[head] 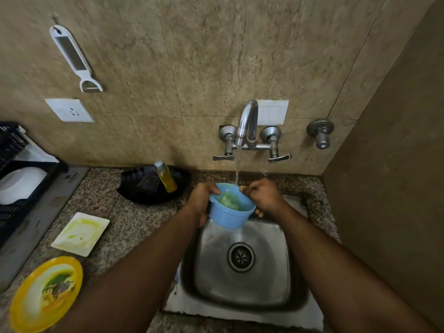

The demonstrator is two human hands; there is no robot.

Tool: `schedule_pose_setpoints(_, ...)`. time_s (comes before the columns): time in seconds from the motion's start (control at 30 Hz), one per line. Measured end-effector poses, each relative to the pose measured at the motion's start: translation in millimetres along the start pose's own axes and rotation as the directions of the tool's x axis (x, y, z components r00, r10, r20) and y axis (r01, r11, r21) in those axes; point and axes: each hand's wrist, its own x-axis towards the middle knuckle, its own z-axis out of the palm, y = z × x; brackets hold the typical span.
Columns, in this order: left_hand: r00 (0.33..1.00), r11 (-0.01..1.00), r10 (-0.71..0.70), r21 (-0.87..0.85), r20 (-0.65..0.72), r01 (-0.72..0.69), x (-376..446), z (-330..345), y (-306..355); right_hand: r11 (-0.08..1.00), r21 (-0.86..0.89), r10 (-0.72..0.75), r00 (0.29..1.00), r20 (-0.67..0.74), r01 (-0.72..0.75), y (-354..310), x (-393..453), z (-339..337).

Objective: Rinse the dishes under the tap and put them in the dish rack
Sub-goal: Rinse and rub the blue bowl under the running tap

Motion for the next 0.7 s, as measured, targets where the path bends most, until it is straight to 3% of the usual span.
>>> schedule_pose_setpoints(0.13,1.0,0.999,-0.009,0.031,0.017,0.008,-6.2,7.0,6.7,0.982,-0.139,-0.136,0.99,-0.041,0.129,2.4,9.9,-4.5)
schedule_pose_setpoints(0.23,1.0,0.996,-0.024,0.086,0.016,0.023,-5.4,6.9,14.4,0.944,-0.149,-0.285,0.956,0.072,0.293,2.3,13.9,-3.9)
schedule_pose_setpoints(0.3,1.0,0.995,-0.028,0.1,0.009,0.027,-4.5,7.1,19.2,0.939,-0.134,-0.305,0.947,0.098,0.317,1.1,15.7,-1.3)
schedule_pose_setpoints(0.4,1.0,0.998,0.0,0.068,-0.006,0.0,-0.2,7.3,20.4,0.981,-0.058,-0.188,0.981,-0.051,0.185,1.8,14.1,1.5)
schedule_pose_setpoints(0.5,0.998,0.999,0.017,0.04,-0.06,-0.014,-5.9,14.9,19.6,0.983,0.181,0.025,0.983,-0.181,0.009,6.0,9.0,-0.5)
schedule_pose_setpoints(0.6,0.974,0.995,0.083,-0.038,-0.212,-0.093,-10.4,15.2,19.5,0.86,0.493,0.161,0.987,-0.012,-0.134,6.6,6.6,-3.6)
schedule_pose_setpoints(0.7,0.93,0.971,0.138,-0.137,-0.339,-0.194,-2.4,4.2,13.9,0.699,0.68,0.154,0.975,0.157,-0.22,7.2,2.7,-3.4)
